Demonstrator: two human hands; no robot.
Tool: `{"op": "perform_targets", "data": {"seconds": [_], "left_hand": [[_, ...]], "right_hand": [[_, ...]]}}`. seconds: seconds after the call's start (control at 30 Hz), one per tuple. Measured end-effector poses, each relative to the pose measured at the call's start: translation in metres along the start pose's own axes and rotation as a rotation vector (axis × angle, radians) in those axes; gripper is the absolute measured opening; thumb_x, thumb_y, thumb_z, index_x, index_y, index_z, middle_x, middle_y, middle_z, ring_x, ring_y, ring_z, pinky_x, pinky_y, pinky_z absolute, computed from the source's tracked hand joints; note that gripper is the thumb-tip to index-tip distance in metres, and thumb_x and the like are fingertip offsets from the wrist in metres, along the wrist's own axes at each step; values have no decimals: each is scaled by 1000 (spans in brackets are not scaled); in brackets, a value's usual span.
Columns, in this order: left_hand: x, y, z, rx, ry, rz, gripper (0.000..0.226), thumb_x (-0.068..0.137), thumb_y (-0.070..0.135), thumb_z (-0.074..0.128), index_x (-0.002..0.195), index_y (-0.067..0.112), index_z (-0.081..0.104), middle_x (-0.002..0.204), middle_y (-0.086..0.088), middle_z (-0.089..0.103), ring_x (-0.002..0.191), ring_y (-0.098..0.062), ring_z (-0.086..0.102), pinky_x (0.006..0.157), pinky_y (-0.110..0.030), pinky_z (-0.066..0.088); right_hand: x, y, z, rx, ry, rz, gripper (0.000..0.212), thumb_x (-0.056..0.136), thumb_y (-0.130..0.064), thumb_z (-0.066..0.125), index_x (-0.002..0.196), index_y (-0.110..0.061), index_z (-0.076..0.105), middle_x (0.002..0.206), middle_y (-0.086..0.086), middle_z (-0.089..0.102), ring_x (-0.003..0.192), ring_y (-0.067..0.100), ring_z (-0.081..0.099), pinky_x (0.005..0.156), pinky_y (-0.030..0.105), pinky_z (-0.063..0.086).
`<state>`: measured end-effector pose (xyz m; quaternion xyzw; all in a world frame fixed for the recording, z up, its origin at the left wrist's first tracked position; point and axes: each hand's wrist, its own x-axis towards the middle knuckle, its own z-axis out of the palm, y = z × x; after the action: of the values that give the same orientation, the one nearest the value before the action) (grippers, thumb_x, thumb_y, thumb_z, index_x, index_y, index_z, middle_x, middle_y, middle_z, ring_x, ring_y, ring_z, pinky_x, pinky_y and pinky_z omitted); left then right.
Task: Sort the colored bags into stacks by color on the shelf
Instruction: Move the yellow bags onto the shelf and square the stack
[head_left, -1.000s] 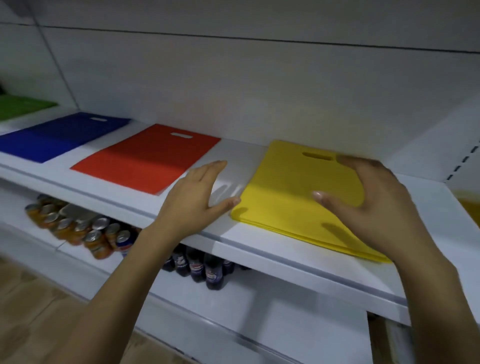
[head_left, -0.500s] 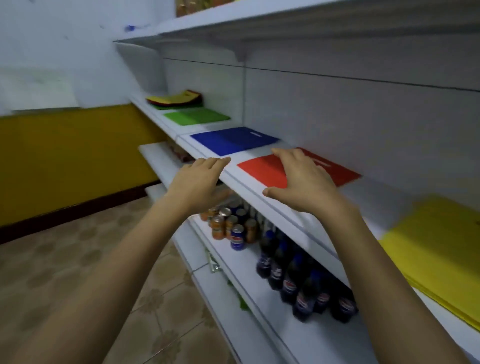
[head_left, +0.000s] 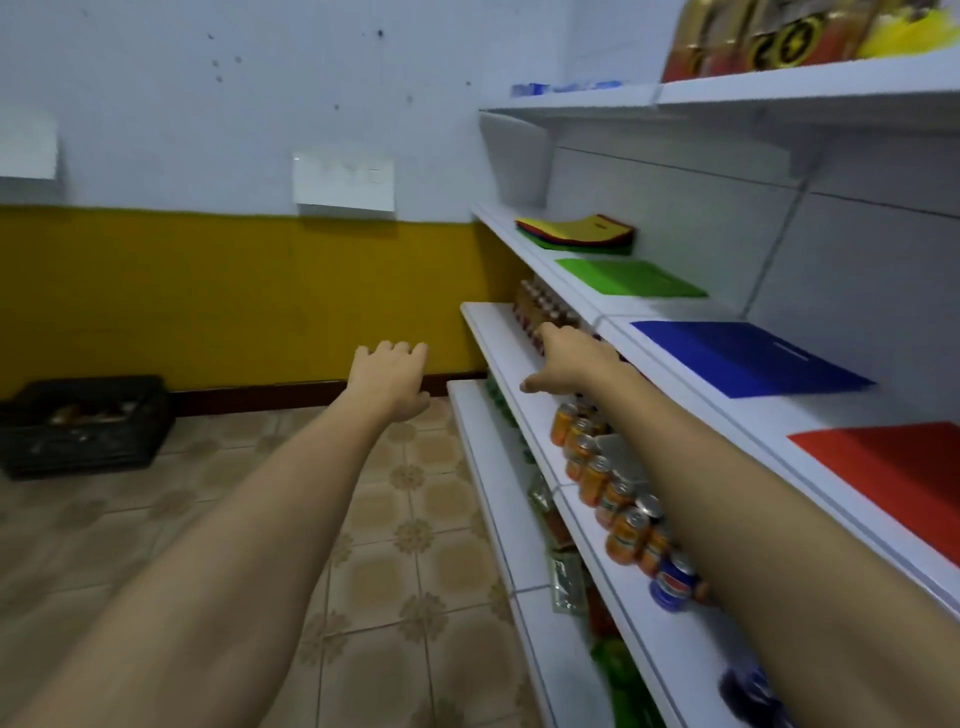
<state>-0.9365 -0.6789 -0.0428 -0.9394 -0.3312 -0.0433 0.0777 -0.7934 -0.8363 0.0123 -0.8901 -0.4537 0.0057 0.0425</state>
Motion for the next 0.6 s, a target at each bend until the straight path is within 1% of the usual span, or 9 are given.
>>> {"op": "perform_targets", "data": {"seconds": [0.07,0.13,0.2,0.27,0.43,0.53,0.6], "left_hand": [[15,-28,10,14,-8,-18,66,91,51,48,146,19,26,141,-8,45,128,-29,42,101,-46,36],[26,-52,17,24,17,-13,67,91,52,47,146,20,27,139,-8,48,127,-29,43,100,-45,37],[37,-75,25,23,29,-32,67,90,53,47,146,20,27,138,-7,49,126,-28,44,100,-44,37],[49,-95,34,5,16,-68,67,91,54,46,145,19,28,137,-7,49,125,-29,45,99,-45,38],[85,-115,54,19,-16,-72,61,91,51,45,141,19,33,133,-7,51,122,-28,46,96,-43,38],[115,-124,65,45,-21,-63,58,92,51,45,140,20,34,130,-6,53,120,-27,48,93,-42,40],[141,-132,69,59,-18,-71,59,93,51,46,140,19,33,128,-6,54,117,-27,51,90,-41,42]], "right_hand": [[34,-24,13,1,11,2,55,84,-38,65,129,-15,42,122,9,55,110,29,54,89,44,41],[61,-48,25,-49,26,-30,59,85,-39,63,134,-17,40,122,8,55,109,29,55,89,44,42],[86,-66,35,-89,43,-74,60,83,-40,63,134,-17,41,121,9,55,106,29,56,85,42,45],[108,-80,44,-90,42,-110,60,82,-40,64,133,-18,41,121,9,54,107,29,55,86,42,43],[158,-91,60,-162,48,-167,62,83,-41,64,134,-19,38,125,8,49,112,30,51,90,43,39],[194,-92,68,-217,31,-201,54,84,-39,64,128,-18,42,123,8,50,109,29,52,84,39,39],[223,-93,69,-221,16,-228,53,85,-38,65,129,-17,42,124,8,51,108,29,54,79,38,40]]}}
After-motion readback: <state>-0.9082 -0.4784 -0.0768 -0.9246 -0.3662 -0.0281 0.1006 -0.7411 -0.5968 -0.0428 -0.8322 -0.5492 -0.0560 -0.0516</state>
